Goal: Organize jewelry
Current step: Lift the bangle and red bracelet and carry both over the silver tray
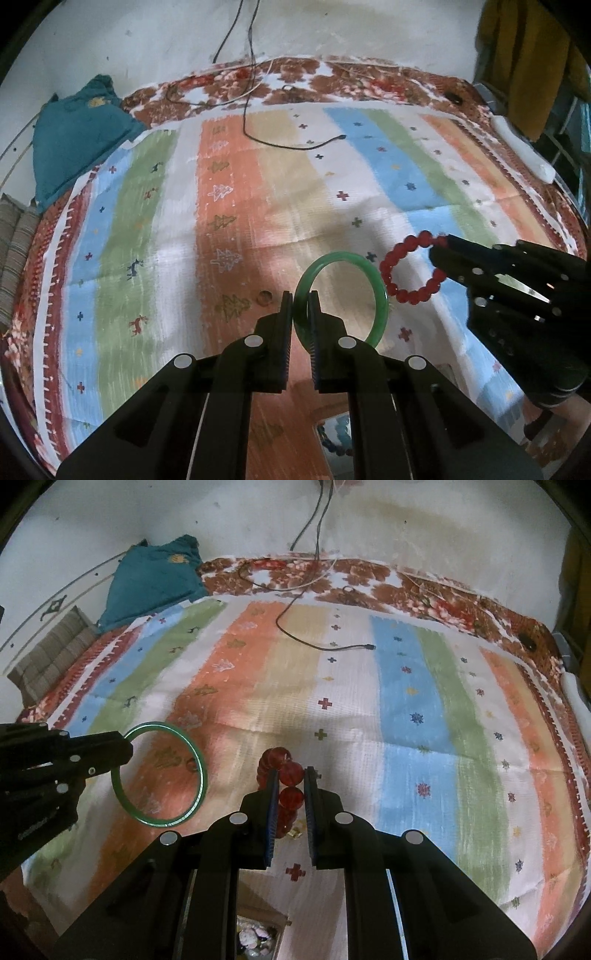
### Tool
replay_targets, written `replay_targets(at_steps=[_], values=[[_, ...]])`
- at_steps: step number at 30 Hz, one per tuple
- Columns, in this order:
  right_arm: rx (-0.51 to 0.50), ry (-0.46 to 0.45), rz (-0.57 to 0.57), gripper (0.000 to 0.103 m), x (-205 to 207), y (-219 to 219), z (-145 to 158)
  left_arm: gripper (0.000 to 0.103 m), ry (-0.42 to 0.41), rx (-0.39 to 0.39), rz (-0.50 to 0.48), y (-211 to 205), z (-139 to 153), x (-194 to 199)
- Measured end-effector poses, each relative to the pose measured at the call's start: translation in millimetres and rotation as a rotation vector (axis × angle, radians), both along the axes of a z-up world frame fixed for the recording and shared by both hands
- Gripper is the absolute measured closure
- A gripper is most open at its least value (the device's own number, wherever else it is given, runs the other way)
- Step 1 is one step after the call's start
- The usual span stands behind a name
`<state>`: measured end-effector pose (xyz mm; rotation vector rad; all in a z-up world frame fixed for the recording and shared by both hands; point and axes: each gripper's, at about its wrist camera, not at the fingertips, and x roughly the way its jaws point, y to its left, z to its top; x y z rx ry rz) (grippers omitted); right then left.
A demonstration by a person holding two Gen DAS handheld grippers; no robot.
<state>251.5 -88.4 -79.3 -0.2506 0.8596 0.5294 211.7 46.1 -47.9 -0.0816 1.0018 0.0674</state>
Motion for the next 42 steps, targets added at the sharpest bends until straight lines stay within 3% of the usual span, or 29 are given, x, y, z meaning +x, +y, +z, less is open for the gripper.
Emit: replay_targets(at_steps=[18, 42], values=[[0.017, -0.069, 0.016, 0.089, -44.7, -12.6, 13.8, 0.095, -0.035, 0.024, -0.010, -15.1, 8.3, -32.8], [0.075, -0.056, 0.033, 0.089, -90.9, -38.1, 21.2, 0.095, -0.097, -0.018, 0.001, -25.4, 16.2, -91.0]])
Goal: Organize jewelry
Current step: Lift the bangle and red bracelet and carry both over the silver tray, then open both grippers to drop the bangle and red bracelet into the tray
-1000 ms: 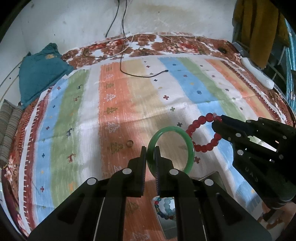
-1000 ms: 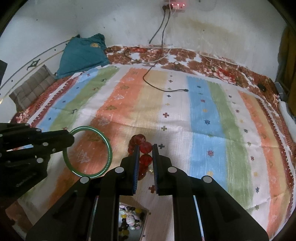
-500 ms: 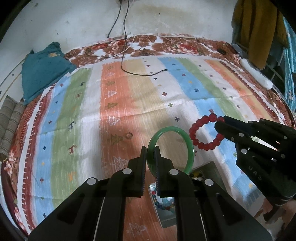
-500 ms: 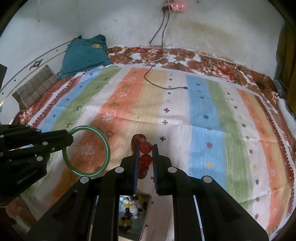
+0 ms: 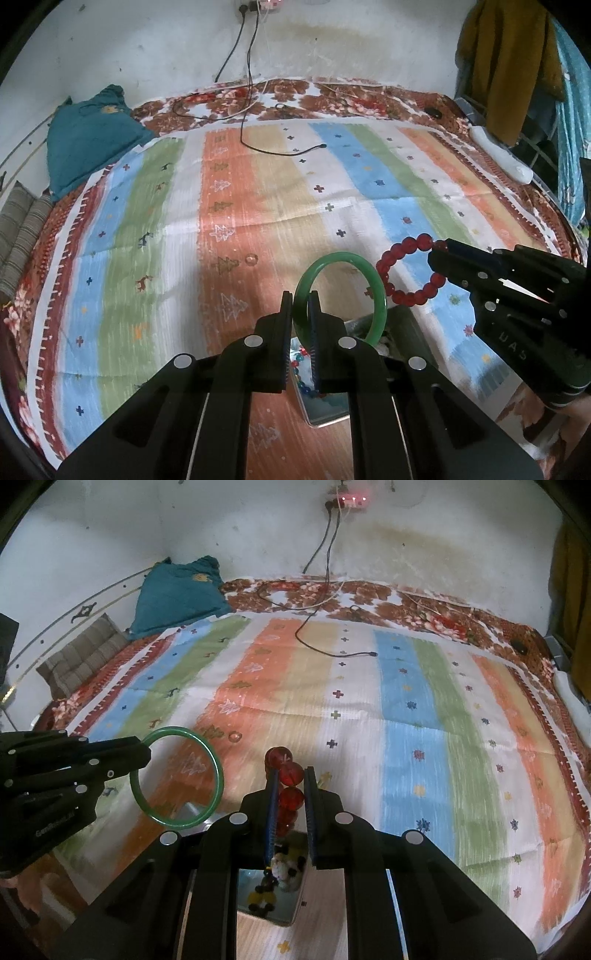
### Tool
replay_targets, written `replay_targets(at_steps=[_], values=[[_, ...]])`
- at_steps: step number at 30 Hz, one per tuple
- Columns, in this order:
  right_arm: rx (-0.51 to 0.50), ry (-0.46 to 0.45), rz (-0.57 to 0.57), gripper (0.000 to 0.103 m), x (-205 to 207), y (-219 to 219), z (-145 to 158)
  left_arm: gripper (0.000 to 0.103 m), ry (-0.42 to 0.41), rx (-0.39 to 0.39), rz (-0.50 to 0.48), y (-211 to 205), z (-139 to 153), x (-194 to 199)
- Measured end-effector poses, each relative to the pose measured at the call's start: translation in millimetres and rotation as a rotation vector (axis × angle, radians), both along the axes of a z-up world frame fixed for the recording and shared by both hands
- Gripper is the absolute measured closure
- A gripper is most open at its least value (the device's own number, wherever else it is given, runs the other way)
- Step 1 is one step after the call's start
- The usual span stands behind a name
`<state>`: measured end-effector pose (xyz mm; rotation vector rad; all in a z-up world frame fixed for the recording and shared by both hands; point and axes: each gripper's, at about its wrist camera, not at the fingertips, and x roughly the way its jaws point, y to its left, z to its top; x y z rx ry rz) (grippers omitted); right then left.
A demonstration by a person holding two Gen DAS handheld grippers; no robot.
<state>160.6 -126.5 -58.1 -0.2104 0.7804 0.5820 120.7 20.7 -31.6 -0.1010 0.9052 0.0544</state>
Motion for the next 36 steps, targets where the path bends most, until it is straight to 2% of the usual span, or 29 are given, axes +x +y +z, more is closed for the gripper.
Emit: replay_targets(at_steps=[19, 27, 28, 30, 36], values=[[0.027, 0.018, 0.041, 0.089, -27.1, -12.6, -0.2, 0.095, -0.019, 0.055, -0.034, -14.5, -1.0, -22.5], [0.042, 0.053, 0.046, 0.087, -27.2, -14.4, -1.8, 0.092, 0.020, 0.057, -0.050, -20.8, -8.8, -27.6], [0.038, 0.052, 0.038, 0.085, -26.8, -14.8, -2.0, 0.090, 0.029, 0.061, -0.047, -20.4, -10.5, -26.8], [0.033, 0.062, 0.023, 0.074, -23.2, -15.6, -4.0, 0.080, 0.040, 0.061, -0.031, -17.4, -12.3, -25.5], [0.000, 0.082, 0.003, 0.069, -14.1, -13.3, -9.8, 0.065, 0.039, 0.034, 0.036, -0.9, -10.0, -23.9]])
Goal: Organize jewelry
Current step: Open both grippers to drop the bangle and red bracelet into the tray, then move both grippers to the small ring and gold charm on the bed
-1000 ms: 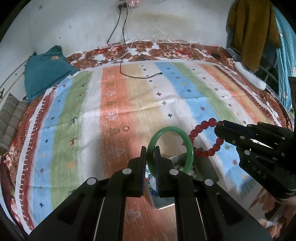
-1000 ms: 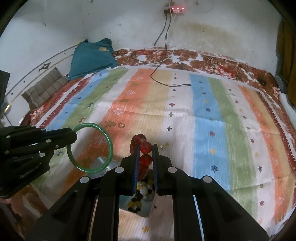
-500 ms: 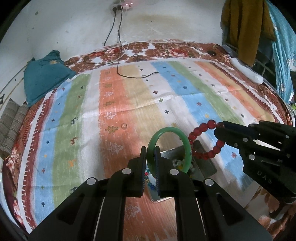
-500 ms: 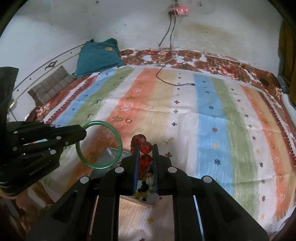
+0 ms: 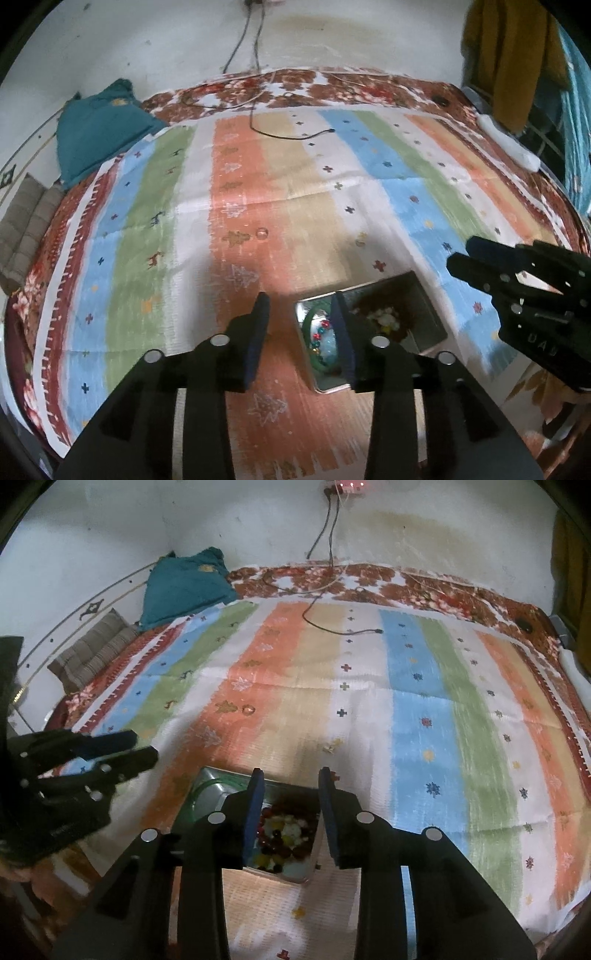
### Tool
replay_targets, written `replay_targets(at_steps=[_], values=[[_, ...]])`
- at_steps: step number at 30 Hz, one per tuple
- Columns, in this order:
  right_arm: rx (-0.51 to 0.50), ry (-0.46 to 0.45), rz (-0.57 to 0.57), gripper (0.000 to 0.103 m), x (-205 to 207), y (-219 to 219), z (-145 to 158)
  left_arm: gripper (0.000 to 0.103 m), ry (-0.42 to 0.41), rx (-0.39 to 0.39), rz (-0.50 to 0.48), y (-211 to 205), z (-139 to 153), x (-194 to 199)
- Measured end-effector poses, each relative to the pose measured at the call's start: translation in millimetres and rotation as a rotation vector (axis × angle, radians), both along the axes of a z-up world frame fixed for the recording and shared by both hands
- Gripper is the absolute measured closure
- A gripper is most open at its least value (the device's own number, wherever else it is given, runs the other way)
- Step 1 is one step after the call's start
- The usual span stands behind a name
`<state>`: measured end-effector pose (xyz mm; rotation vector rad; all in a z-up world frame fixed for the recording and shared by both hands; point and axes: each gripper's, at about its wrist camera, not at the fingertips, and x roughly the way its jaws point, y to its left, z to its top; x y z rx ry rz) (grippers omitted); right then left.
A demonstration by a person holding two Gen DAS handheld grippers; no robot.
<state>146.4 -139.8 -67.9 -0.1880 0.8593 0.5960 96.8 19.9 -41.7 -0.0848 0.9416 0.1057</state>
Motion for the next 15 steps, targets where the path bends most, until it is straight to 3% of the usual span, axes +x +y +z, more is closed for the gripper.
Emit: replay_targets(at_steps=[15], values=[[-0.056, 0.051, -0.024, 0.059, 30.0, 13.4, -10.4, 0.047, 0.048, -0.019, 0.056, 20.9, -4.2, 29.8]])
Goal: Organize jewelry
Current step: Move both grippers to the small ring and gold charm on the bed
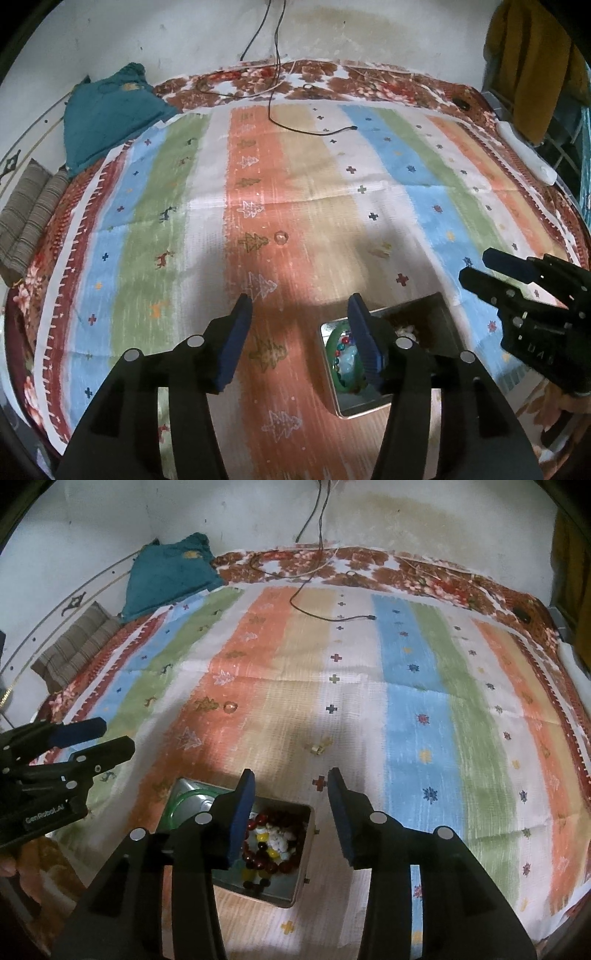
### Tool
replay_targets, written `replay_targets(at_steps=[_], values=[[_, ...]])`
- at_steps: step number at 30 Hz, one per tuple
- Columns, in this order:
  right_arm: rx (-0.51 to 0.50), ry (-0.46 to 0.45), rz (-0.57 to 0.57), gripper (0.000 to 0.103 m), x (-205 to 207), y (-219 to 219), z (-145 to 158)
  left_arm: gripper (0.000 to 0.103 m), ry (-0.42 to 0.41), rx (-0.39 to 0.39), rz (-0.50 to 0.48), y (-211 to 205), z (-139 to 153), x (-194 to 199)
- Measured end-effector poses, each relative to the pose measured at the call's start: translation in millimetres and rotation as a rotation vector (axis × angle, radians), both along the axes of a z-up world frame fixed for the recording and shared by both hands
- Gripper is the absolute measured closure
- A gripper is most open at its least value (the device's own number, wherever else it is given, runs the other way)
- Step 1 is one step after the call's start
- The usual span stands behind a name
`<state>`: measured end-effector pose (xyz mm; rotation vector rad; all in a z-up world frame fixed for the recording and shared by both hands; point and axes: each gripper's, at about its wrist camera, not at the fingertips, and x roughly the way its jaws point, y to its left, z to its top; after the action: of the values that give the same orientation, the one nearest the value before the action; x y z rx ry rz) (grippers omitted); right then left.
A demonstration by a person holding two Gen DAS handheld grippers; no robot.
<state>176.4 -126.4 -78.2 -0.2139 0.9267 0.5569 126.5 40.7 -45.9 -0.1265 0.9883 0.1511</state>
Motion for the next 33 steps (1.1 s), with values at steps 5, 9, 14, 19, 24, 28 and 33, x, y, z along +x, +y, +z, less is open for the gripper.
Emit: replay_targets(at_steps=[5, 9, 14, 19, 24, 28, 33], values=[[-0.027, 0.015, -0.018, 0.055, 8.0, 4.7, -4.0, 0.045, 0.020, -0.016, 0.014, 5.6, -3.1, 11.1], [-0.045, 0.017, -0.023, 0.051, 16.0, 8.5, -5.5, 0.038, 0.026, 0.003, 0.016, 6.2, -4.2, 19.8], [-0.060, 0.027, -0.036, 0.050, 27.5, 11.4, -9.1, 0.038, 0.055, 0.012, 0.033, 13.6, -10.8, 37.6], [-0.069, 0.047, -0.049, 0.046, 40.7, 15.1, -13.4, 0.037, 0.078, 0.016, 0.030, 17.0, -17.1, 51.1], [-0.083, 0.065, -0.062, 0.044, 53.7, 19.2, -19.0, 0.035, 0.109, 0.024, 0.045, 22.1, -25.9, 64.8], [-0.090, 0.080, -0.061, 0.044, 61.8, 23.1, -22.7, 0.033, 0.131, 0.028, 0.045, 24.8, -31.9, 75.6], [-0.097, 0.116, -0.060, 0.044, 73.6, 27.0, -32.0, 0.033, 0.162, 0.021, 0.048, 30.9, -41.1, 91.5]])
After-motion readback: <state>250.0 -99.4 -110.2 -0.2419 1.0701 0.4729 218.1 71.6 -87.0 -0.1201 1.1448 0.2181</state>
